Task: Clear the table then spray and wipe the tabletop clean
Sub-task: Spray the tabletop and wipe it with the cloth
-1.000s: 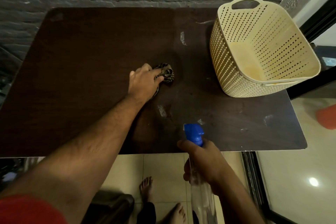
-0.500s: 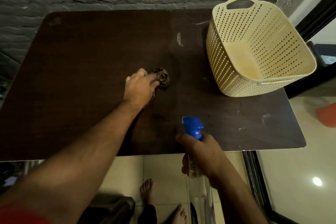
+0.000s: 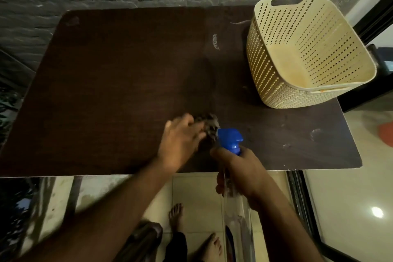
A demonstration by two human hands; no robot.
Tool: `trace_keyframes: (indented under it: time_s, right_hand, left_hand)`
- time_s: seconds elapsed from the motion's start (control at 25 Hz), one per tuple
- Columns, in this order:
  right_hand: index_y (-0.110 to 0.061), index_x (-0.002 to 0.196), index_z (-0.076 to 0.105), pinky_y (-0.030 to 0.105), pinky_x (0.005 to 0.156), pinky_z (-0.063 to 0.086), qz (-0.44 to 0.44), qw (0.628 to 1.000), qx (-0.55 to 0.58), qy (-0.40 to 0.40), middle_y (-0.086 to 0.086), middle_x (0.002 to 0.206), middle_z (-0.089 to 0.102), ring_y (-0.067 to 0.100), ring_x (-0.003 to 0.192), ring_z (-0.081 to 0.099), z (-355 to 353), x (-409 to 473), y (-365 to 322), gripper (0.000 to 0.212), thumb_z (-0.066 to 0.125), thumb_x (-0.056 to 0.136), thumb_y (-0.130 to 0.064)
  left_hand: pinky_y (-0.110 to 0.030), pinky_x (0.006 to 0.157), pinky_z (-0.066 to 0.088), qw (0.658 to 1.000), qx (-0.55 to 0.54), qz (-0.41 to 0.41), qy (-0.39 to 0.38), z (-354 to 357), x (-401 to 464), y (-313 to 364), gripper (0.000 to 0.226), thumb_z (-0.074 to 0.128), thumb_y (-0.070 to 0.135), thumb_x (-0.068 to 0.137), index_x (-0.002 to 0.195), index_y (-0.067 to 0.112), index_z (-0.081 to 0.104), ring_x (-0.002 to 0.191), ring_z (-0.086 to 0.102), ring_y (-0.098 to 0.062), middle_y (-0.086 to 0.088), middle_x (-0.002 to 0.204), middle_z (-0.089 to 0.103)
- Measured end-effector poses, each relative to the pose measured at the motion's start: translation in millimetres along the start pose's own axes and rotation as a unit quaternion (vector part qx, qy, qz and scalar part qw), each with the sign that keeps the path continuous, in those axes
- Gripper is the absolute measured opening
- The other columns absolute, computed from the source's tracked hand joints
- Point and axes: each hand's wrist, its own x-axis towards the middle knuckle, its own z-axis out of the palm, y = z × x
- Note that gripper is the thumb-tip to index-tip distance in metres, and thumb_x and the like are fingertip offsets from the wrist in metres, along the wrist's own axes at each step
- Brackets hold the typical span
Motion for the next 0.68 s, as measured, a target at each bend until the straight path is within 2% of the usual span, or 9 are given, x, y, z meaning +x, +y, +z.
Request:
trace_keyframes:
  time_s: [0.04, 0.12, 0.16, 0.28, 0.36, 0.4, 0.52, 0.68]
  right_hand:
    - [-0.014, 0.093, 0.056, 0.027, 0.047, 0.051, -0.009, 1.000, -0.004, -0.001, -0.002, 0.053, 0.063, 0.017, 0.047, 0.060, 0.4, -1.3, -0.1, 0.019, 0.062, 0.086, -0.031]
    - [-0.013, 0.093, 0.057, 0.025, 0.044, 0.050, -0.018, 1.000, -0.007, -0.002, -0.002, 0.052, 0.063, 0.017, 0.045, 0.060, 0.6, -4.6, -0.6, 0.020, 0.063, 0.086, -0.031]
    - [-0.014, 0.094, 0.056, 0.025, 0.044, 0.050, -0.014, 1.000, -0.007, -0.001, -0.001, 0.053, 0.063, 0.016, 0.045, 0.060, -0.7, -5.7, 0.9, 0.020, 0.063, 0.086, -0.031]
    - [-0.016, 0.096, 0.054, 0.025, 0.046, 0.051, -0.001, 1.000, -0.014, 0.011, 0.000, 0.054, 0.062, 0.016, 0.046, 0.061, -5.9, -3.6, 9.0, 0.022, 0.063, 0.087, -0.034]
    - [-0.016, 0.097, 0.053, 0.025, 0.046, 0.051, -0.001, 1.000, -0.017, 0.014, 0.000, 0.054, 0.062, 0.015, 0.046, 0.061, -5.1, -0.5, 9.4, 0.023, 0.063, 0.087, -0.034]
    - [-0.016, 0.097, 0.054, 0.026, 0.045, 0.051, 0.002, 1.000, -0.014, 0.016, 0.000, 0.055, 0.062, 0.015, 0.045, 0.061, -3.2, -0.6, 8.3, 0.023, 0.063, 0.087, -0.034]
    - [-0.015, 0.094, 0.056, 0.024, 0.040, 0.048, -0.015, 1.000, -0.012, 0.014, 0.000, 0.055, 0.062, 0.014, 0.043, 0.059, 4.3, -4.5, 1.8, 0.019, 0.062, 0.087, -0.032]
    - [-0.017, 0.093, 0.055, 0.025, 0.042, 0.048, -0.056, 0.997, -0.015, 0.050, 0.001, 0.061, 0.062, 0.014, 0.044, 0.059, 10.5, -4.0, -8.6, 0.018, 0.063, 0.084, -0.032]
  left_hand:
    - [-0.034, 0.075, 0.038, 0.999, -0.013, 0.051, -0.013, 7.4, -36.6, 6.7, 0.028, 0.042, 0.041, 0.087, 0.109, 0.034, 0.057, 0.085, 0.056, -0.019, 0.001, 0.099, 0.054]
    - [-0.033, 0.068, 0.041, 0.992, -0.006, 0.123, 0.012, 3.9, -78.6, -9.4, 0.026, 0.044, 0.041, 0.085, 0.108, 0.035, 0.054, 0.079, 0.057, -0.018, 0.003, 0.095, 0.056]
    - [-0.033, 0.068, 0.041, 0.992, 0.004, 0.123, 0.015, 0.0, -72.3, -24.2, 0.025, 0.047, 0.040, 0.086, 0.108, 0.035, 0.056, 0.080, 0.056, -0.018, 0.003, 0.095, 0.055]
    - [-0.034, 0.073, 0.034, 0.999, 0.020, -0.006, 0.037, -12.8, -8.9, -48.5, 0.020, 0.057, 0.036, 0.089, 0.107, 0.029, 0.065, 0.085, 0.054, -0.021, 0.002, 0.093, 0.049]
    - [-0.035, 0.079, 0.036, 0.996, 0.027, -0.064, 0.058, -7.4, 14.2, -40.4, 0.025, 0.056, 0.038, 0.091, 0.113, 0.030, 0.064, 0.090, 0.054, -0.020, 0.000, 0.097, 0.050]
    - [-0.035, 0.081, 0.038, 0.995, 0.026, -0.069, 0.061, 0.3, 10.9, -29.0, 0.028, 0.053, 0.040, 0.091, 0.116, 0.031, 0.061, 0.091, 0.054, -0.019, 0.000, 0.100, 0.051]
    - [-0.033, 0.076, 0.038, 0.999, 0.021, -0.014, 0.042, 15.8, -44.0, 0.8, 0.032, 0.048, 0.043, 0.088, 0.117, 0.034, 0.057, 0.087, 0.053, -0.017, 0.002, 0.098, 0.051]
    - [-0.034, 0.075, 0.038, 1.000, 0.008, -0.005, 0.020, 13.5, -80.8, 8.0, 0.032, 0.055, 0.037, 0.088, 0.119, 0.029, 0.060, 0.086, 0.053, -0.019, -0.001, 0.097, 0.052]
